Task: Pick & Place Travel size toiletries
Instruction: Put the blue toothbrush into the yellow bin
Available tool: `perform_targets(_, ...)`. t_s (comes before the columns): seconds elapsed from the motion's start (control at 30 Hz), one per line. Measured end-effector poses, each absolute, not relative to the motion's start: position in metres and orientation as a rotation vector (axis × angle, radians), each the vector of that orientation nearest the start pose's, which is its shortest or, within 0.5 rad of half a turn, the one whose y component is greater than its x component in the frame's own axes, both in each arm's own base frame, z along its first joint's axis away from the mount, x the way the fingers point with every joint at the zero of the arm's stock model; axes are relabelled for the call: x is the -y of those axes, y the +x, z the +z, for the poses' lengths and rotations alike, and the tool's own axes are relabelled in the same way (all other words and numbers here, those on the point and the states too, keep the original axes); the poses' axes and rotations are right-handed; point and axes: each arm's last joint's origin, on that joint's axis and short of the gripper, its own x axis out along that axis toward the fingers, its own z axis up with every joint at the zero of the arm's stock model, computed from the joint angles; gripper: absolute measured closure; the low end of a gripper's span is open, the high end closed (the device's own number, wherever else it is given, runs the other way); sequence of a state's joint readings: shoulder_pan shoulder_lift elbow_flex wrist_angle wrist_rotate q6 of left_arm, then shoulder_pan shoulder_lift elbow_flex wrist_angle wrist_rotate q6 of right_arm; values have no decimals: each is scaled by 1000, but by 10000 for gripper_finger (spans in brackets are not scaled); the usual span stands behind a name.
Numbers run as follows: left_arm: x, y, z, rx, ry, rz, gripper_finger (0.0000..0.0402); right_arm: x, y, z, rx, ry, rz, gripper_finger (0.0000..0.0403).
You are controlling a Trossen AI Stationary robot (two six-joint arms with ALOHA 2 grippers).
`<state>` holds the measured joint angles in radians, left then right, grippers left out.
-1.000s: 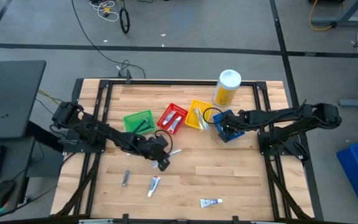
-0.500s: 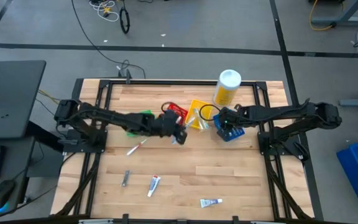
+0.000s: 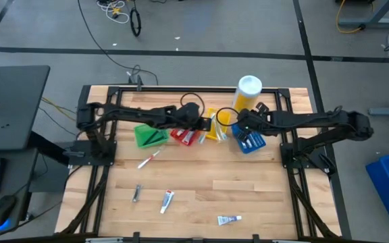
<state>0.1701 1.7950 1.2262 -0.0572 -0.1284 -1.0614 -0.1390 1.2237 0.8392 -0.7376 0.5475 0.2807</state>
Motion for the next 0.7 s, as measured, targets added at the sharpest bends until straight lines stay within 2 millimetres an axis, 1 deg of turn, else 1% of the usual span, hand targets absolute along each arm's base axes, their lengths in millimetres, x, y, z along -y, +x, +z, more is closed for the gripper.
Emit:
perform_targets(0.13, -87, 412, 212, -456, -1052, 580, 394, 45, 215, 237, -1002, -9, -750, 247)
perform_targets(0.17, -92, 418, 212, -455, -1047, 563, 395, 46, 216, 238, -996, -16, -746, 247)
perform_targets(0.27, -102, 431, 204, -531, -1020, 571, 396, 46, 217, 240, -979, -33, -734, 247)
perform_targets(0.33, -106, 432, 199, -606, -1014, 613, 393, 46, 218, 241, -965, -44, -732, 249)
perform_targets(0.43, -113, 434, 199, -636, -1010, 643, 385, 46, 219, 242, -950, -43, -730, 254)
perform_targets(0.53, -117, 433, 198, -642, -1031, 651, 380, 47, 220, 242, -944, -35, -726, 258)
perform_targets(0.7, -119, 433, 199, -617, -1017, 676, 370, 47, 220, 243, -937, -33, -727, 263)
